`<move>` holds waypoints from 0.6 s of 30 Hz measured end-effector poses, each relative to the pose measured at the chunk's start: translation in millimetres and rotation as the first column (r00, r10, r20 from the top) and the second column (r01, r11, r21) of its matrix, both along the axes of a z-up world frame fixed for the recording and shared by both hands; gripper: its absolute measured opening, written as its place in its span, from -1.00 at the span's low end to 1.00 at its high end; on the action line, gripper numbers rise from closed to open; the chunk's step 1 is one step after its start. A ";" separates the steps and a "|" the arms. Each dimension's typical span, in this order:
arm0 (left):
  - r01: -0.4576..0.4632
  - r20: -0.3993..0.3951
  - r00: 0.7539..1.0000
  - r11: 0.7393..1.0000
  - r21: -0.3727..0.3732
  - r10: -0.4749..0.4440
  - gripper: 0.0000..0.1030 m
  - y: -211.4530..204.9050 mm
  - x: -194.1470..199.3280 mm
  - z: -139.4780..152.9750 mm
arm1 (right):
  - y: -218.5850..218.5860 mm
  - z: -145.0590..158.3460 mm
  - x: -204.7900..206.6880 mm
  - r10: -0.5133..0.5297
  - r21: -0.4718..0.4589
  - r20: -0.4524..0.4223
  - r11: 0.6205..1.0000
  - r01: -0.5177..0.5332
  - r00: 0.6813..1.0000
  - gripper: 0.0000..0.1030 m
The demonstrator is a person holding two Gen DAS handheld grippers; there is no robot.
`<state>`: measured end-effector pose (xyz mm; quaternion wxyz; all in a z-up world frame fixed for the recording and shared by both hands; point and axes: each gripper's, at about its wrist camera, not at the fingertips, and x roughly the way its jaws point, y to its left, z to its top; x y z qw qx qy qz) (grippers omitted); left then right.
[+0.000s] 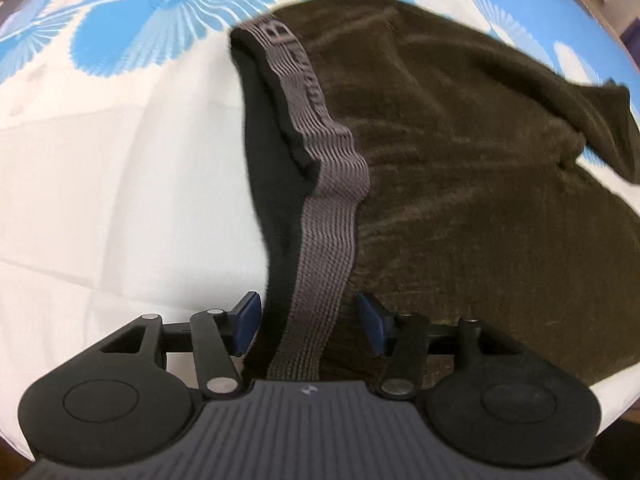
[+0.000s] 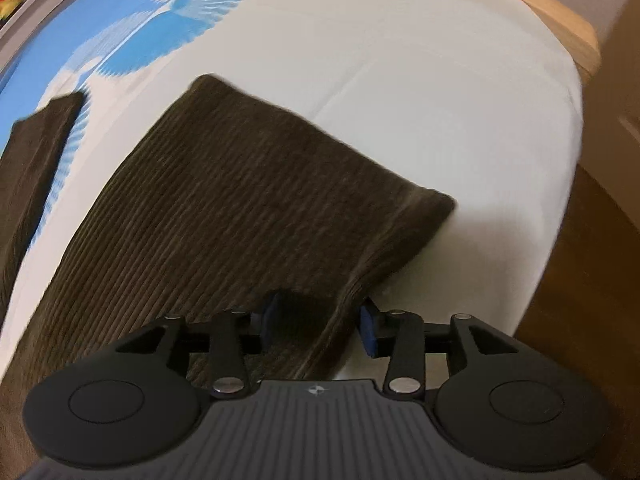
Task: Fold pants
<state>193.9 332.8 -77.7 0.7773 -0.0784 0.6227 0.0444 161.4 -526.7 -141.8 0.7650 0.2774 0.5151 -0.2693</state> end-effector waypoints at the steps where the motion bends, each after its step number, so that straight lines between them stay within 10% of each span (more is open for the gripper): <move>1: 0.012 -0.014 1.000 1.000 0.016 -0.012 0.15 -2.5 1.3 -4.6 | 2.9 0.6 2.5 0.017 -0.012 0.000 1.000 -0.017 1.000 -0.17; 4: 0.062 -0.030 0.998 0.997 0.049 -0.061 -0.10 -9.3 1.8 -15.6 | 4.4 2.8 5.6 0.022 -0.050 0.000 0.999 -0.022 1.000 -0.85; 8: 0.089 -0.017 0.996 0.993 0.084 -0.088 -0.68 -17.6 0.3 -5.6 | -5.4 4.8 1.3 -0.062 -0.015 0.045 0.998 0.063 0.997 -0.88; 18: 0.142 -0.075 0.989 0.976 0.168 -0.131 -0.67 -20.8 -21.1 2.9 | 5.2 5.7 2.3 0.035 0.054 0.101 0.998 -0.040 0.994 -0.82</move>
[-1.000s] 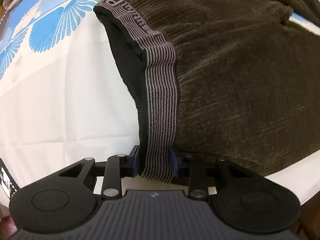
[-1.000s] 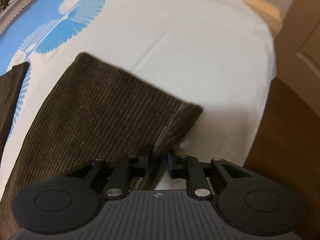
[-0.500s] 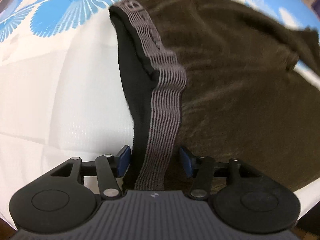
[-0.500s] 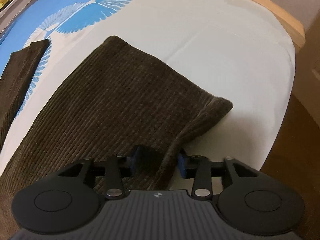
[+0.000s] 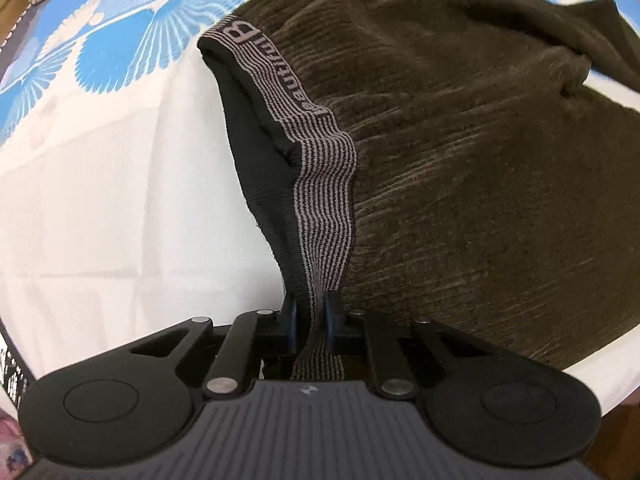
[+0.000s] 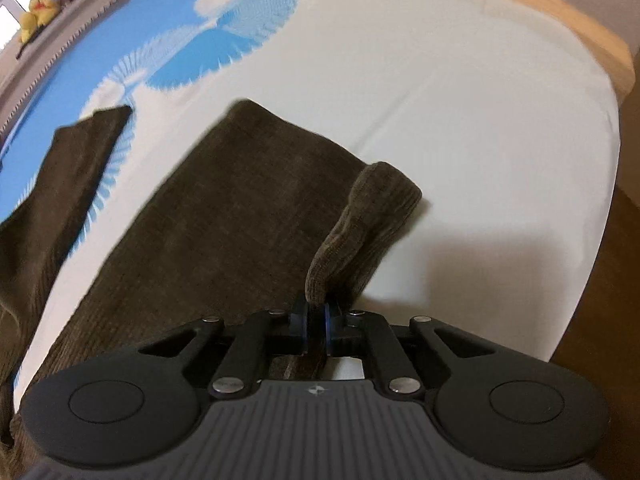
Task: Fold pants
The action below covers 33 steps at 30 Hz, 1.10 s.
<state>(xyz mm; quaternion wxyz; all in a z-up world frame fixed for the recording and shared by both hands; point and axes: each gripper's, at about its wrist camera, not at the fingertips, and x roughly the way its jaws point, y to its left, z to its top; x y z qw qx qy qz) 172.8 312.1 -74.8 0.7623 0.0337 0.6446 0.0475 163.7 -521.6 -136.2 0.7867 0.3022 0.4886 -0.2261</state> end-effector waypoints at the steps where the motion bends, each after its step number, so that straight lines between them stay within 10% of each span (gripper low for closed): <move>1: -0.002 0.004 1.000 1.000 0.005 0.002 -0.63 -0.9 0.6 1.4 | 1.1 -0.5 -0.5 0.004 -0.011 -0.021 1.000 -0.004 1.000 -0.80; 7: -0.023 0.203 0.979 0.997 0.068 0.009 -0.56 -19.2 3.6 45.9 | -1.6 13.9 -14.0 -0.131 -0.149 -0.088 0.982 0.117 0.987 -0.47; 14: 0.146 0.233 0.962 0.989 0.016 -0.146 -0.41 -94.3 33.0 41.3 | 16.9 61.7 -10.6 -0.107 -0.297 0.179 0.942 0.157 0.978 -0.46; 22: 0.227 0.191 0.954 0.973 0.036 -0.229 -0.35 -144.5 65.0 15.7 | 67.4 75.8 32.7 0.179 -0.191 0.388 0.975 -0.111 0.904 -0.49; 24: 0.212 0.230 0.950 0.977 0.014 -0.210 -0.35 -150.6 72.8 21.5 | 77.0 76.6 48.9 0.228 -0.182 0.415 0.969 -0.165 0.881 -0.75; 33: 0.225 0.456 0.877 0.968 -0.109 -0.152 -0.44 -211.7 111.6 56.4 | 72.4 68.9 127.3 0.176 -0.032 0.472 0.983 -0.182 0.864 -0.76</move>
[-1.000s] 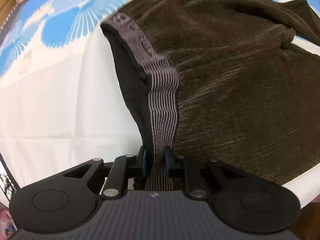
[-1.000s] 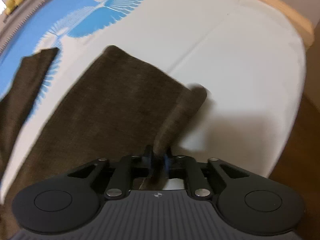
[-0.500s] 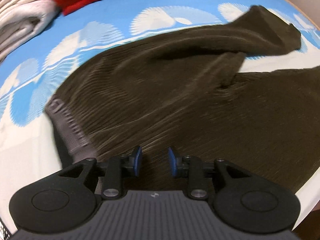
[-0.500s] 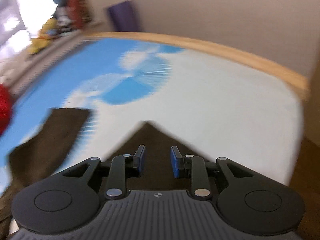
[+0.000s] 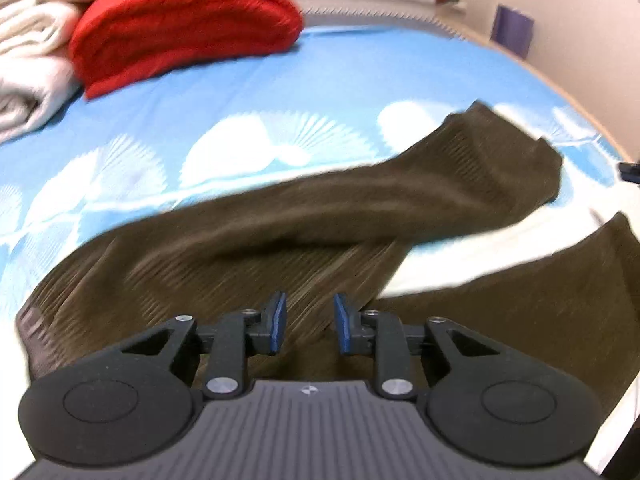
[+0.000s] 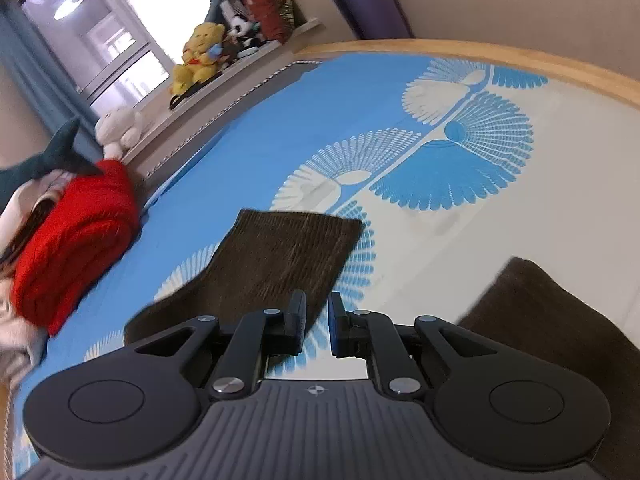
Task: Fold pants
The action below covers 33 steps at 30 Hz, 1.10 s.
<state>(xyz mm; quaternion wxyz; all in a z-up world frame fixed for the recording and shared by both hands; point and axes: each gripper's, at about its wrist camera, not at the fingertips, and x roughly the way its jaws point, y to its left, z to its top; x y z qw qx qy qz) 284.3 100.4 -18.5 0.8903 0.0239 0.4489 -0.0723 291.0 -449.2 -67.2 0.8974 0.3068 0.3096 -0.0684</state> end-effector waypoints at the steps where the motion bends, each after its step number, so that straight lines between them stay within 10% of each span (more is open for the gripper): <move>1: 0.012 0.016 1.000 1.000 -0.003 -0.012 -0.44 -7.6 5.1 -1.9 | -5.0 -4.1 8.4 -0.015 0.028 0.003 1.000 0.015 1.000 -0.75; 11: 0.128 -0.010 0.992 0.991 0.048 -0.128 -0.14 -58.6 52.9 -49.9 | -28.1 -60.8 80.8 -0.137 0.195 -0.043 0.970 0.142 0.990 -0.67; 23: 0.185 -0.122 0.978 0.970 0.158 -0.167 -0.02 -59.5 74.0 -101.4 | -20.2 -104.4 155.4 -0.125 0.129 -0.090 0.982 0.136 0.988 -0.39; 26: 0.182 -0.110 0.980 0.971 0.153 -0.166 -0.23 -56.0 75.9 -102.7 | -16.1 -102.9 163.1 -0.117 0.087 -0.086 0.988 0.124 0.989 -0.55; 28: 0.169 -0.115 0.982 0.970 0.172 -0.151 -0.77 -54.3 79.0 -101.3 | -14.7 -102.7 166.5 -0.128 0.083 -0.099 0.987 0.136 0.987 -0.68; 33: 0.109 -0.087 0.991 0.985 0.136 -0.097 -0.83 -33.7 86.4 -83.2 | -4.1 -65.6 172.6 -0.101 0.121 0.000 0.988 0.100 0.995 -0.83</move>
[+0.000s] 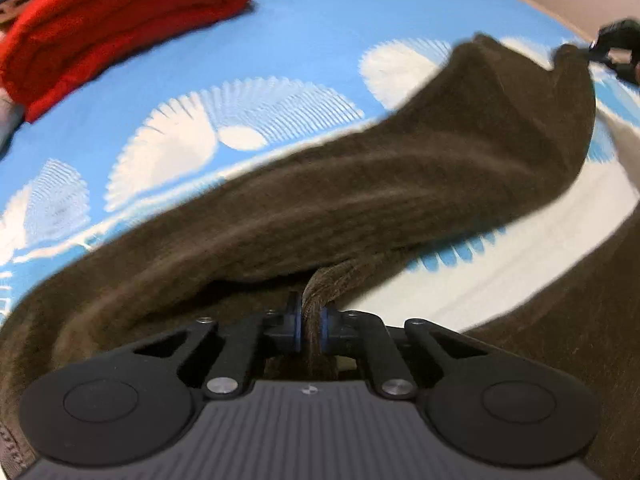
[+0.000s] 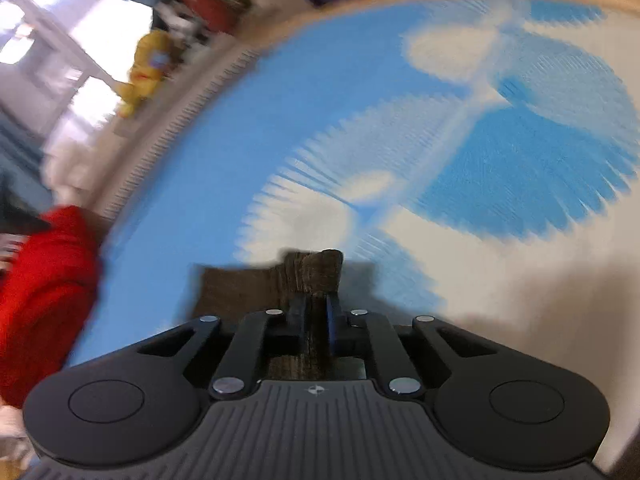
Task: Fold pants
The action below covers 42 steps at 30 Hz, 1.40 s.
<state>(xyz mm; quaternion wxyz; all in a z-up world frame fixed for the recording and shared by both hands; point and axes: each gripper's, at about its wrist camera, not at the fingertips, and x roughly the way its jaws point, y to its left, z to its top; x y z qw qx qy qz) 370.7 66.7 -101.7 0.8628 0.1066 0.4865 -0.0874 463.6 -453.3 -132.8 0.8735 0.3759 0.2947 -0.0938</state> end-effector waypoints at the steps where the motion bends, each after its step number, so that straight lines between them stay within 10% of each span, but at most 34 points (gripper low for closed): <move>1: -0.004 0.016 1.000 1.000 0.000 0.004 -0.83 4.2 -0.5 4.1 | 3.9 21.9 -0.1 0.003 -0.004 0.060 1.000 -0.003 0.998 -0.85; 5: 0.017 0.048 0.999 1.000 -0.022 -0.016 -0.83 15.3 -7.1 16.9 | -2.9 77.8 -25.0 -0.199 -0.017 0.213 0.978 0.208 0.956 -0.91; 8: 0.040 0.007 0.999 0.999 0.009 -0.040 -0.84 22.3 -11.1 14.1 | -21.4 56.1 -42.3 -0.392 -0.143 0.079 0.905 0.400 0.917 -1.00; 12: 0.113 -0.014 0.993 0.990 -0.081 -0.115 -0.83 24.5 -19.5 18.8 | -58.4 -36.4 -51.2 -0.314 0.034 -0.273 0.941 0.336 0.909 -1.00; 17: 0.135 -0.015 0.991 0.989 -0.064 -0.136 -0.82 16.0 -22.4 15.1 | -53.7 -27.1 -58.0 -0.273 0.076 -0.121 0.956 0.283 0.954 -0.85; 21: 0.132 -0.018 0.991 0.990 -0.058 -0.133 -0.82 13.8 -21.9 13.5 | -37.8 -36.8 -45.8 -0.184 0.151 -0.151 0.967 0.207 0.971 -0.30; 26: 0.147 -0.010 0.989 0.988 -0.051 -0.147 -0.82 14.2 -24.0 11.0 | -18.9 -32.7 -32.8 -0.171 0.066 -0.135 0.981 0.181 0.976 -0.30; 31: 0.153 0.006 0.988 0.988 -0.036 -0.153 -0.81 13.7 -24.8 10.5 | -11.7 -22.7 -25.5 -0.168 -0.043 -0.110 0.986 0.164 0.980 -0.72; 37: 0.226 -0.013 0.973 0.965 -0.131 -0.230 -0.81 8.0 -29.8 17.7 | -39.3 52.9 -52.0 -0.320 -0.150 0.054 0.934 0.324 0.946 -0.75; 42: 0.316 -0.062 0.944 0.941 -0.119 -0.325 -0.67 -6.7 -40.0 14.7 | -79.1 3.4 -66.3 -0.357 -0.198 -0.270 0.929 0.311 0.894 -0.73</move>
